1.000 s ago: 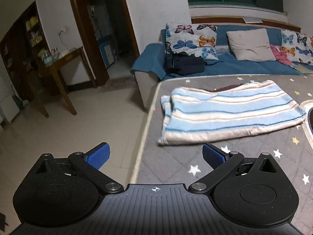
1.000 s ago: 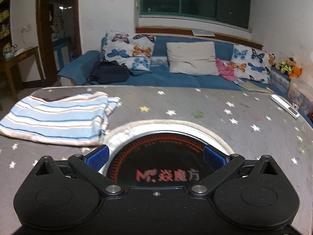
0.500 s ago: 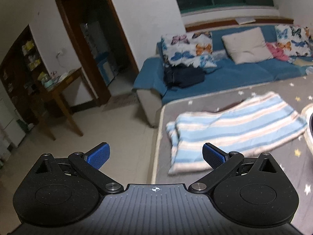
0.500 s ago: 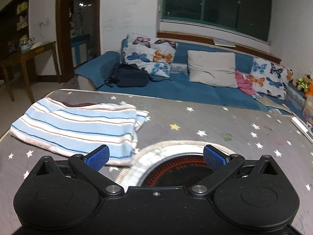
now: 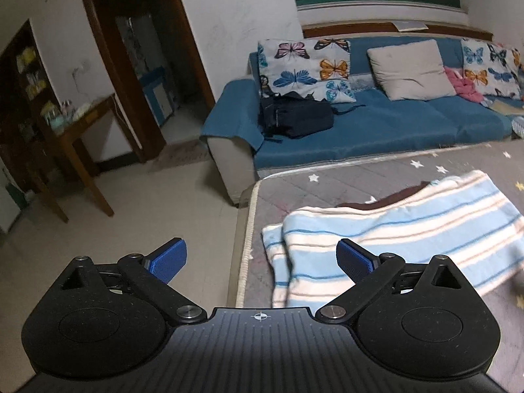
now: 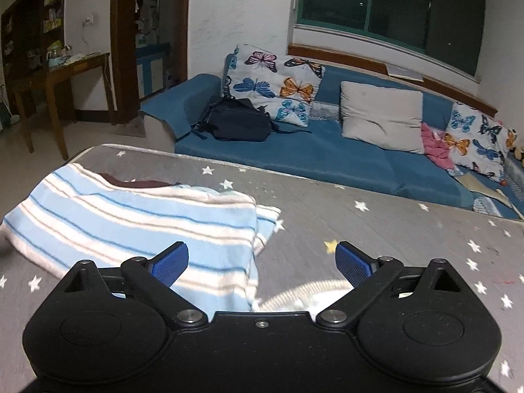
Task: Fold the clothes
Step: 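Move both open grippers toward the folded striped T-shirt on the bed, then close the right gripper on the T-shirt edge while the left gripper grasps another edge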
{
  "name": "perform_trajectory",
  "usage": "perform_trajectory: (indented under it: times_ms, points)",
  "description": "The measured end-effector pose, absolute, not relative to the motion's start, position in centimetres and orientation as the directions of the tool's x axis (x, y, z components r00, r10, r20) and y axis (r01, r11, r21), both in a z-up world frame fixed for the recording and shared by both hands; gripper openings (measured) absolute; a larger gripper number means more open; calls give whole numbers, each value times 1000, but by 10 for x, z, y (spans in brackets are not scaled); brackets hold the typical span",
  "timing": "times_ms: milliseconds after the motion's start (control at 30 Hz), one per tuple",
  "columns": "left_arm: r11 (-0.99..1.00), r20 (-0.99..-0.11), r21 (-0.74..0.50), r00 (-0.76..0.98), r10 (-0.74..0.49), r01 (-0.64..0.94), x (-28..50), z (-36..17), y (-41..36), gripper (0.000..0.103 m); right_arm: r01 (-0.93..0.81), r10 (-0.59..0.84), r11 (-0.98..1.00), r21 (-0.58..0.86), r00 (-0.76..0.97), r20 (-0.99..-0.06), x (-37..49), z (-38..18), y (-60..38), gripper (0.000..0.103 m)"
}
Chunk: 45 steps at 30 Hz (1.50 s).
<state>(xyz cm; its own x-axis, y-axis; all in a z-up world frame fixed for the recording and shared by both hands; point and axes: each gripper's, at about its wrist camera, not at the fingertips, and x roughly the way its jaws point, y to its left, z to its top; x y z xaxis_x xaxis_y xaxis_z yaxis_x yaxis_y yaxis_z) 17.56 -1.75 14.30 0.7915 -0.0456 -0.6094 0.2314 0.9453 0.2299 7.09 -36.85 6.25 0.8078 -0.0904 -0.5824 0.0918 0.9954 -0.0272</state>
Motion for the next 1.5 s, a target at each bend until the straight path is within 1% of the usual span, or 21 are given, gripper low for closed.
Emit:
perform_trajectory:
  times_ms: [100,233,333,433,500,600,867,933,1000,1067,1133,1167,1200,1233,1267,1300,1333,1367,1400,1433,1500]
  points:
    - [943,-632,217,773,-61,253,192,132,-16,100,88,-82,996,-19,799,-596,89,53,-368,97]
    - [932,-653,238,755,-55,274,206,120,-14,99,78,-71,997,-15,786,-614,103,41,-369,95]
    - [923,-649,244,757,-71,296,213,113,-13,99,70,-68,997,-22,783,-619,113,34,-370,93]
    - [924,-660,228,747,-85,306,221,102,-17,99,71,-55,997,-1,775,-630,126,28,-374,88]
    - [922,-664,217,741,-100,319,225,94,-22,99,73,-49,997,12,773,-633,131,25,-376,88]
    - [914,-661,228,742,-108,336,232,80,-34,99,68,-42,998,15,768,-639,136,20,-378,83]
    - [906,-649,241,752,-117,349,253,61,-58,99,57,-48,998,-7,767,-640,155,14,-381,82]
    - [908,-650,243,752,-110,342,260,57,-62,99,57,-47,998,-4,769,-638,159,13,-382,78]
    - [912,-653,237,750,-106,335,265,54,-63,97,61,-43,998,5,768,-639,167,11,-383,76]
    - [921,-661,217,743,-107,325,273,49,-62,89,64,-44,998,8,771,-636,179,8,-384,74]
    - [925,-679,194,725,-113,326,280,44,-60,71,64,-39,998,16,769,-638,185,6,-384,69]
    - [929,-696,180,709,-111,322,285,40,-59,67,59,-33,998,19,769,-638,187,5,-384,66]
    - [934,-704,166,702,-112,316,288,38,-58,57,50,-26,999,19,771,-637,189,5,-383,55]
    - [939,-709,150,695,-117,311,290,36,-56,47,41,-21,999,17,772,-635,190,5,-381,48]
    - [940,-711,145,693,-119,310,289,36,-55,41,36,-18,999,15,774,-632,189,6,-379,45]
    - [946,-715,109,685,-139,306,291,36,-52,27,31,-18,999,9,777,-629,188,7,-376,37]
    - [951,-719,73,677,-159,301,292,35,-49,17,24,-18,1000,2,781,-625,186,9,-374,26]
    - [952,-719,69,676,-161,300,292,36,-49,15,17,-14,1000,-2,784,-620,184,12,-371,24]
    - [956,-713,55,681,-164,288,290,37,-47,12,9,-11,1000,-7,788,-616,181,14,-369,19]
    - [957,-706,46,687,-172,286,287,40,-47,9,1,-8,1000,-12,791,-611,178,17,-367,12]
    - [956,-697,39,694,-182,289,283,43,-46,7,-10,1,1000,-12,800,-600,173,23,-364,11]
